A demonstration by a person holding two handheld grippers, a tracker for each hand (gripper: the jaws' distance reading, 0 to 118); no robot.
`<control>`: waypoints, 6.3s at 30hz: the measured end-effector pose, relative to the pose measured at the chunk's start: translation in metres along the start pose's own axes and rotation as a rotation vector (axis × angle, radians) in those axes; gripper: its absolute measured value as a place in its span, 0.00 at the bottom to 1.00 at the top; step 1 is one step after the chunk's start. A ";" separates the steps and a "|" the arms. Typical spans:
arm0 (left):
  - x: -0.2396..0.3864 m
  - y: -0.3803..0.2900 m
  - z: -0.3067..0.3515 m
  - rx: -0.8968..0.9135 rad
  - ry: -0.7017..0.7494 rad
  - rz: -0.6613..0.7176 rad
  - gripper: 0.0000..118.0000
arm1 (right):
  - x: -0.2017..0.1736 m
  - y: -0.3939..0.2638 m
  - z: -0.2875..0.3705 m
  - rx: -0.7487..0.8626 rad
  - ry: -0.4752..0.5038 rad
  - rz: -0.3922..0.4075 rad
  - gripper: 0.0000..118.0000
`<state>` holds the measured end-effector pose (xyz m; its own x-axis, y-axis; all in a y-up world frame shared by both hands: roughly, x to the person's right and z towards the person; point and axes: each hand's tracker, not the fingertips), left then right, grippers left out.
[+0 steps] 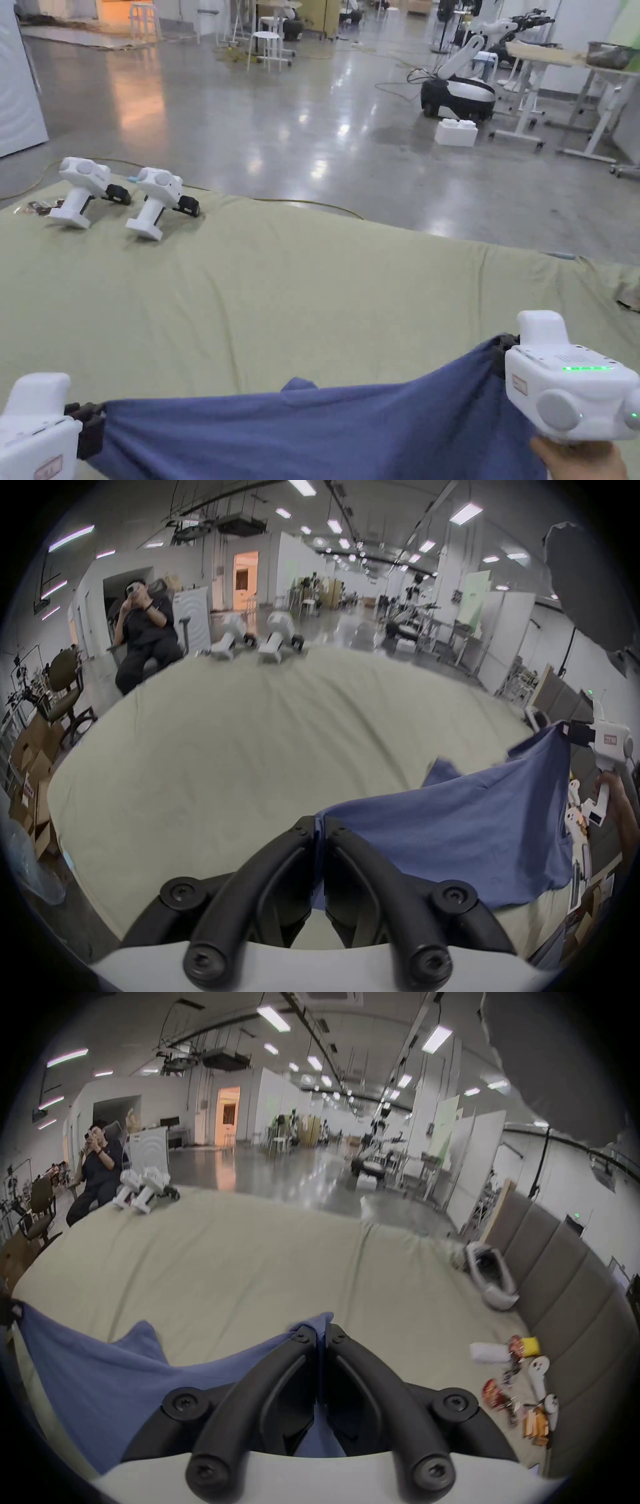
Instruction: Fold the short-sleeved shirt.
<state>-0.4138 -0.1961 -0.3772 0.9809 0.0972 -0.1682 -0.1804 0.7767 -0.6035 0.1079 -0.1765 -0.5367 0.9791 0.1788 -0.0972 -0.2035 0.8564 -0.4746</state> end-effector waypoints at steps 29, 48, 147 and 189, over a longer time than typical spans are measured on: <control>0.127 0.372 0.028 0.401 -0.069 -0.197 0.06 | 0.147 0.273 0.126 0.346 -0.265 -0.105 0.04; 0.119 0.340 -0.033 0.340 -0.005 -0.215 0.06 | 0.117 0.237 0.075 0.292 -0.243 -0.080 0.05; 0.091 -0.054 0.067 0.215 -0.115 -0.232 0.01 | -0.076 -0.111 0.230 0.387 -0.180 -0.222 0.03; 0.016 -0.150 0.007 -0.473 0.012 -0.190 0.08 | -0.032 -0.178 0.224 -0.024 -0.205 -0.181 0.04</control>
<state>-0.3704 -0.3070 -0.2835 0.9992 -0.0283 -0.0285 -0.0143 0.4132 -0.9105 0.1121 -0.2262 -0.2530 0.9782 0.1206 0.1689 -0.0231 0.8720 -0.4889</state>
